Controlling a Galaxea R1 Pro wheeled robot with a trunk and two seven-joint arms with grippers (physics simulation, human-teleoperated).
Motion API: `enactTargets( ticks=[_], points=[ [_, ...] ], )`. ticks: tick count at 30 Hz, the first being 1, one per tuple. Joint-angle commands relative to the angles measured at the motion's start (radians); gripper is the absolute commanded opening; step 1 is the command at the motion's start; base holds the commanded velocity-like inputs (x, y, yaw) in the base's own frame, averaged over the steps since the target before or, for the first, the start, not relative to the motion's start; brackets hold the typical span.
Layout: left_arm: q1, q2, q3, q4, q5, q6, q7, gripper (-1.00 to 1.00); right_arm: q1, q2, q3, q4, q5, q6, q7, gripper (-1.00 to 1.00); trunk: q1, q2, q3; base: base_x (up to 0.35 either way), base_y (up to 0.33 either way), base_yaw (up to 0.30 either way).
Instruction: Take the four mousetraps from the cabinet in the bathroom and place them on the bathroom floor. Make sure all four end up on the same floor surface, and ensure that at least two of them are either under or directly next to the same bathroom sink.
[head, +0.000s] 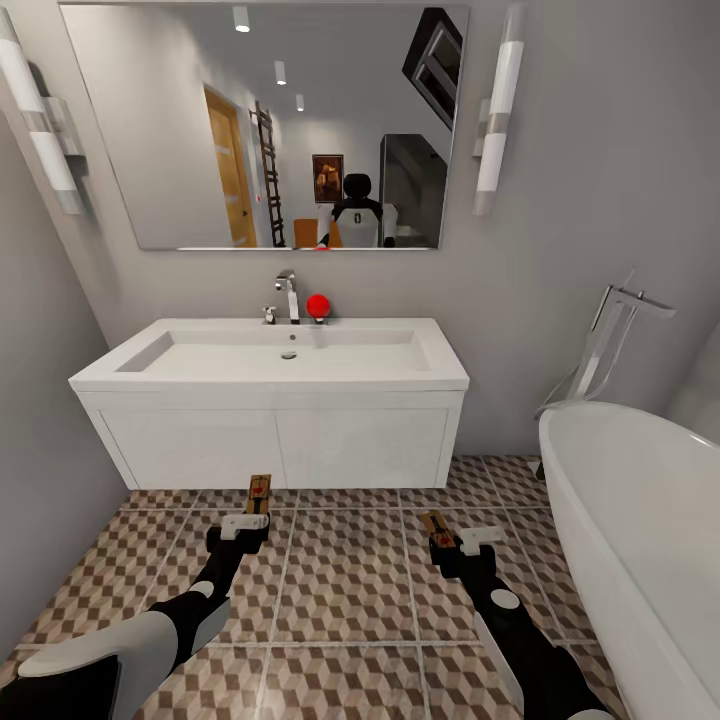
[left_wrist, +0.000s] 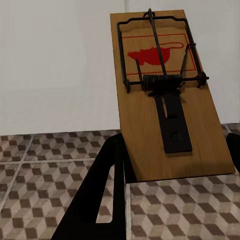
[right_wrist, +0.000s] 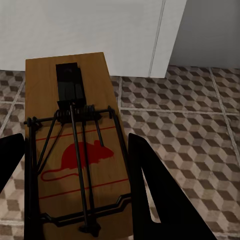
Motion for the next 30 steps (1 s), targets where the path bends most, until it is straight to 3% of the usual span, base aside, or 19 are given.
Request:
enactTargets(
  ticks=[1,8,23,30],
  points=[
    [-0.001,0.001,-0.008,-0.004,0.0,-0.002,0.01,-1.0,0.0,-0.001,0.004,-0.002,-0.008,0.005,-0.008,-1.0,0.0,0.0,-0.001,0.0,0.0,0.0],
    [-0.001,0.001,-0.008,-0.004,0.0,-0.002,0.01,-1.0,0.0,-0.001,0.005,-0.002,-0.008,0.005,-0.008,-1.0,0.0,0.0,-0.001,0.0,0.0,0.0],
    [-0.001,0.001,-0.008,-0.004,0.0,-0.002,0.01,-1.0,0.0,0.0,0.004,-0.007,-0.007,0.002,-0.009,-1.0,0.057,-0.105,-0.048,0.0,0.0,0.0],
    [-0.001,0.001,-0.009,-0.004,0.0,-0.002,0.01,-1.0,-0.001,0.002,0.0,-0.015,0.036,0.006,-0.011,-1.0,0.084,-0.154,-0.07,0.0,0.0,0.0]
  ],
)
